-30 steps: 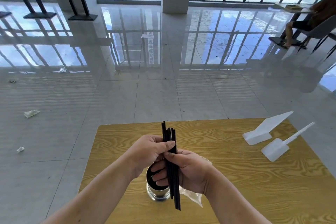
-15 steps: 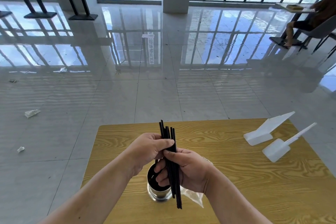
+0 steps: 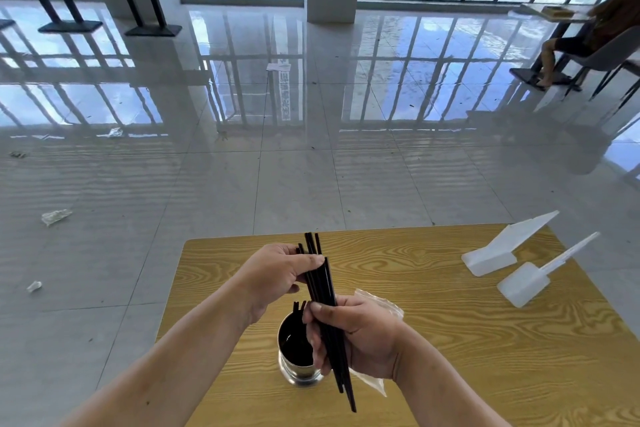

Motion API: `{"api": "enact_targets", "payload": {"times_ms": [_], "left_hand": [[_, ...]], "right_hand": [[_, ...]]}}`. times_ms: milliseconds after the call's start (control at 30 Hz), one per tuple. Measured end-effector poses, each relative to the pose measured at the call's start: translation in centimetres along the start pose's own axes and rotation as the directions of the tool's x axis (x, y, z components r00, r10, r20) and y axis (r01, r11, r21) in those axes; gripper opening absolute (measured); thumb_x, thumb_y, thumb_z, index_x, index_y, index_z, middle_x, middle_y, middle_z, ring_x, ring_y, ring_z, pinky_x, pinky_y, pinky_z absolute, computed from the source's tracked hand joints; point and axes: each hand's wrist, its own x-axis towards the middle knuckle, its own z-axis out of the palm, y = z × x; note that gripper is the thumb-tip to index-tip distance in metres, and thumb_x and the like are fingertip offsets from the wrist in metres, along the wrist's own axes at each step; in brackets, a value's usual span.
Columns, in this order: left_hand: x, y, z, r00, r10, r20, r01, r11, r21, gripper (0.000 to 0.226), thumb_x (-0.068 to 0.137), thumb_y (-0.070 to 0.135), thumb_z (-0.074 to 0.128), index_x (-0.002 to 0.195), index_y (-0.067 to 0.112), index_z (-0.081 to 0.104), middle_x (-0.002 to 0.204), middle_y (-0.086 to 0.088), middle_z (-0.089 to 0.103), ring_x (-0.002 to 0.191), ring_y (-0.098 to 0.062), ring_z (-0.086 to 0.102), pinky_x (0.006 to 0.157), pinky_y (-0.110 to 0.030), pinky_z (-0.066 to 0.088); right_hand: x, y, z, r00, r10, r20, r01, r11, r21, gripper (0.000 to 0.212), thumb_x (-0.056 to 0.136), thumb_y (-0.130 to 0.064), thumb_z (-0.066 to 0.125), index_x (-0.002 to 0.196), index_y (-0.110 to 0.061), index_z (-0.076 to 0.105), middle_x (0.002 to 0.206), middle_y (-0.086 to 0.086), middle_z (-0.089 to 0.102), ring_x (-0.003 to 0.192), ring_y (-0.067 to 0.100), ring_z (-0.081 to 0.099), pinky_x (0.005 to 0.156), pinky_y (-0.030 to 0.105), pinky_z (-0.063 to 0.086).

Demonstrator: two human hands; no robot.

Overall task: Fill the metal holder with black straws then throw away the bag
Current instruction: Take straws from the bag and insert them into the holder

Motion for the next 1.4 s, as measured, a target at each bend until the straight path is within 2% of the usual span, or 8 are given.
{"api": "enact_targets", "payload": {"times_ms": [333, 433, 600, 867, 967, 1167, 1300, 1400], "left_hand": [[2.1, 2.9, -2.1, 0.919, 0.165, -0.358, -0.301, 0.881, -0.365, 0.021, 0.106, 0.018, 0.066, 0.094, 0.013, 0.082, 0.076, 0.004, 0.073, 0.064, -0.007, 0.062, 0.063, -0.022, 0.058], [1.1, 3.3, -0.5, 0.778, 0.442, -0.445, -0.527, 0.846, -0.08, 0.02, 0.104, 0.018, 0.068, 0.096, 0.027, 0.084, 0.086, 0.01, 0.081, 0.08, -0.009, 0.075, 0.076, -0.02, 0.063], [-1.7, 1.4, 3.3, 0.402, 0.915, 0.038, -0.733, 0.297, 0.612, 0.02, 0.097, 0.02, 0.069, 0.114, 0.023, 0.08, 0.111, 0.013, 0.079, 0.098, -0.006, 0.075, 0.089, -0.019, 0.059], [-1.8, -0.8, 3.4, 0.385, 0.816, 0.431, -0.694, -0.052, 0.718, 0.033, 0.094, 0.02, 0.065, 0.124, 0.026, 0.078, 0.138, 0.005, 0.072, 0.132, -0.015, 0.058, 0.11, -0.032, 0.047], [-1.1, -1.2, 2.5, 0.604, 0.739, 0.298, -0.576, 0.146, 0.804, 0.062, 0.088, 0.001, 0.067, 0.143, 0.031, 0.064, 0.155, 0.006, 0.057, 0.146, -0.014, 0.044, 0.121, -0.041, 0.042], [-0.3, -0.2, 1.9, 0.963, 0.268, 0.039, -0.269, 0.927, 0.26, 0.083, 0.078, 0.079, 0.069, 0.147, 0.035, 0.055, 0.141, 0.017, 0.066, 0.127, 0.002, 0.061, 0.11, -0.028, 0.047], [0.3, 0.0, 2.4, 0.96, 0.277, 0.036, -0.279, 0.945, 0.172, 0.029, 0.09, 0.06, 0.072, 0.107, 0.036, 0.075, 0.1, 0.005, 0.082, 0.088, -0.015, 0.078, 0.078, -0.029, 0.061], [0.4, -0.6, 2.2, 0.921, 0.386, -0.05, -0.325, 0.833, 0.447, 0.023, 0.098, 0.055, 0.056, 0.098, 0.037, 0.07, 0.094, 0.013, 0.077, 0.086, -0.004, 0.071, 0.078, -0.033, 0.057]], "right_hand": [[-1.0, 0.5, -2.7, 0.985, 0.118, -0.129, -0.132, 0.985, -0.107, 0.015, 0.107, -0.018, 0.06, 0.106, -0.006, 0.068, 0.081, 0.01, 0.065, 0.065, 0.023, 0.06, 0.061, 0.033, 0.052], [-0.5, 0.0, -2.8, 0.96, 0.043, -0.275, -0.015, 0.995, 0.104, 0.016, 0.11, -0.016, 0.052, 0.114, -0.002, 0.059, 0.073, 0.006, 0.055, 0.057, 0.016, 0.043, 0.053, 0.028, 0.038], [1.1, -2.9, -1.5, 0.939, -0.112, -0.326, 0.221, 0.921, 0.32, 0.042, 0.107, -0.047, 0.053, 0.095, -0.008, 0.063, 0.067, 0.001, 0.037, 0.052, 0.012, 0.031, 0.048, 0.024, 0.029], [1.0, -5.8, -1.5, 0.924, -0.138, -0.356, 0.274, 0.888, 0.369, 0.026, 0.098, -0.033, 0.064, 0.088, -0.009, 0.063, 0.072, 0.007, 0.06, 0.062, 0.02, 0.063, 0.06, 0.029, 0.058], [1.2, -5.5, -1.7, 0.872, -0.197, -0.449, 0.38, 0.85, 0.365, 0.03, 0.112, -0.028, 0.047, 0.106, -0.002, 0.061, 0.09, 0.017, 0.064, 0.082, 0.029, 0.065, 0.092, 0.044, 0.054], [1.7, -4.0, -1.0, 0.85, -0.317, -0.421, 0.321, 0.945, -0.065, 0.013, 0.104, -0.02, 0.064, 0.099, -0.008, 0.064, 0.058, 0.001, 0.043, 0.046, 0.013, 0.037, 0.044, 0.027, 0.034], [3.1, -3.3, 0.8, 0.834, -0.424, -0.352, 0.158, 0.796, -0.584, 0.018, 0.099, -0.008, 0.05, 0.104, -0.008, 0.068, 0.068, 0.006, 0.059, 0.056, 0.016, 0.054, 0.05, 0.028, 0.045], [4.2, -3.0, 1.0, 0.885, -0.431, -0.179, -0.095, 0.209, -0.973, 0.032, 0.105, -0.01, 0.044, 0.13, 0.0, 0.062, 0.11, 0.011, 0.073, 0.096, 0.023, 0.069, 0.081, 0.031, 0.055]]}}
